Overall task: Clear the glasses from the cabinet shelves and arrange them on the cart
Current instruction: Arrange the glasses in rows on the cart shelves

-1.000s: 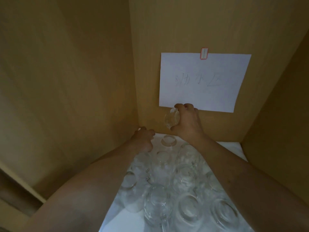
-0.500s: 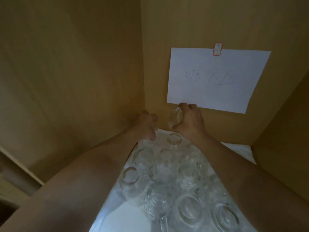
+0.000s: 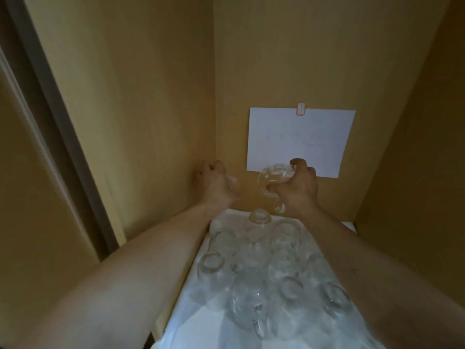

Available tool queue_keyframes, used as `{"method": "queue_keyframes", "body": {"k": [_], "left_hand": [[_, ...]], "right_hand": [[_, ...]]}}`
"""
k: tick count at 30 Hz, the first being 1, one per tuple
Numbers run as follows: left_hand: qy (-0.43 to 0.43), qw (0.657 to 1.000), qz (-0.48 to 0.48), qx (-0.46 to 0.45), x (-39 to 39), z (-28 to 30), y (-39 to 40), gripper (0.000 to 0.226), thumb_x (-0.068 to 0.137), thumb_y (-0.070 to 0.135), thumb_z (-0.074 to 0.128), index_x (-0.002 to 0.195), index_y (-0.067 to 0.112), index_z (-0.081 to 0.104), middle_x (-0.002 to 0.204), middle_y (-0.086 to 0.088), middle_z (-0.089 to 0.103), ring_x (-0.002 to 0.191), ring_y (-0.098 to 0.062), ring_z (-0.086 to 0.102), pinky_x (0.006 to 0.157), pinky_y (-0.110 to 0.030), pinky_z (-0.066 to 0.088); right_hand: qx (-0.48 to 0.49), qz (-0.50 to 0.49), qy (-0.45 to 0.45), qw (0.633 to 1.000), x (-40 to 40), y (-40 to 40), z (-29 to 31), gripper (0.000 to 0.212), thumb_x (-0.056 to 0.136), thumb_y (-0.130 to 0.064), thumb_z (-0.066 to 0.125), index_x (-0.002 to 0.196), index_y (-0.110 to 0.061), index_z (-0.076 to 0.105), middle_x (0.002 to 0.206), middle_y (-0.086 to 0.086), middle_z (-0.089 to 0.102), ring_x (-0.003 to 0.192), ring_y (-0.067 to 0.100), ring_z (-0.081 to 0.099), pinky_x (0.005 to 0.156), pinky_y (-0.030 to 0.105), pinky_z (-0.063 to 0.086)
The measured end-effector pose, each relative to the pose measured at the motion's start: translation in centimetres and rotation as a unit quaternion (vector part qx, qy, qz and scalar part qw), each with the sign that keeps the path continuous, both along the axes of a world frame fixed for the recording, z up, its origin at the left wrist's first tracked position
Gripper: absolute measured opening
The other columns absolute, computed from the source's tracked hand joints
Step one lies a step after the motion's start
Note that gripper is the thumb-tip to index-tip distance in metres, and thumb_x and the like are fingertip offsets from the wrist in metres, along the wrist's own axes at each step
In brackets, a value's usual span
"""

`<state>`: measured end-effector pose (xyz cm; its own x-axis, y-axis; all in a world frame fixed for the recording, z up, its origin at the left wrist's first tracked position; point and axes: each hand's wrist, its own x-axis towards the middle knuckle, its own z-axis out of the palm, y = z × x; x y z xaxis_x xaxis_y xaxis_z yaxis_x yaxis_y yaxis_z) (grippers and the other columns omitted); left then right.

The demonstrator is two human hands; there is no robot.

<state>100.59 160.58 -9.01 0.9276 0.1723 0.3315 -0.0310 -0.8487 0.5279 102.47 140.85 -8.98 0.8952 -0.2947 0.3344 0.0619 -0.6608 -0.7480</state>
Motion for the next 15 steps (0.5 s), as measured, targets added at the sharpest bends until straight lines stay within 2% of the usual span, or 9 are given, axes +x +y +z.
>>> {"method": "queue_keyframes", "body": {"k": [3,6,8,11,13,15], "left_hand": [[-0.034,0.989,0.008,-0.141,-1.2,0.8,-0.6,0.067,0.061,0.021,0.087,0.117,0.015,0.051,0.118,-0.001,0.036,0.11,-0.028,0.049,0.079,-0.03,0.044],[-0.048,0.973,0.015,-0.227,-2.7,1.8,-1.4,0.067,0.06,0.027,0.085,0.117,0.018,0.051,0.119,-0.002,0.039,0.109,-0.028,0.052,0.088,-0.033,0.051],[-0.083,0.967,-0.008,-0.24,-4.0,2.1,-1.8,0.072,0.059,0.034,0.086,0.118,0.017,0.05,0.115,0.0,0.037,0.103,-0.025,0.052,0.082,-0.031,0.048],[-0.116,0.957,-0.035,-0.264,-6.0,2.8,-2.2,0.076,0.059,0.04,0.089,0.118,0.016,0.047,0.114,0.002,0.034,0.095,-0.019,0.047,0.077,-0.027,0.04],[-0.128,0.947,-0.045,-0.292,-7.4,3.2,-2.5,0.077,0.06,0.04,0.091,0.118,0.013,0.047,0.114,0.001,0.036,0.094,-0.018,0.047,0.077,-0.027,0.038],[-0.134,0.935,-0.064,-0.321,-8.9,3.4,-2.8,0.073,0.062,0.039,0.091,0.114,0.015,0.045,0.114,-0.001,0.043,0.095,-0.019,0.049,0.078,-0.026,0.036]], "right_hand": [[0.083,-0.037,-0.014,0.996,-2.4,-0.4,0.7,0.098,0.055,-0.038,0.096,0.139,-0.025,0.048,0.132,0.009,0.05,0.111,0.024,0.057,0.099,0.034,0.052],[0.199,-0.047,-0.03,0.978,-5.4,-0.8,1.5,0.092,0.055,-0.032,0.098,0.134,-0.022,0.052,0.129,0.007,0.055,0.107,0.023,0.061,0.095,0.04,0.056],[0.275,-0.043,-0.035,0.96,-7.7,-0.8,2.0,0.09,0.055,-0.031,0.098,0.132,-0.023,0.052,0.118,0.0,0.062,0.104,0.022,0.065,0.085,0.045,0.061],[0.363,-0.038,-0.036,0.93,-11.3,-0.6,2.4,0.088,0.055,-0.035,0.097,0.13,-0.023,0.053,0.107,-0.009,0.061,0.095,0.014,0.066,0.066,0.043,0.064],[0.412,-0.041,-0.049,0.909,-13.6,-0.5,2.4,0.075,0.059,-0.032,0.095,0.122,-0.017,0.056,0.105,-0.004,0.062,0.091,0.015,0.066,0.055,0.037,0.062],[0.475,-0.051,-0.054,0.877,-15.6,-0.5,2.2,0.062,0.062,-0.027,0.095,0.111,-0.011,0.06,0.101,0.004,0.067,0.088,0.022,0.07,0.053,0.037,0.06]]}}
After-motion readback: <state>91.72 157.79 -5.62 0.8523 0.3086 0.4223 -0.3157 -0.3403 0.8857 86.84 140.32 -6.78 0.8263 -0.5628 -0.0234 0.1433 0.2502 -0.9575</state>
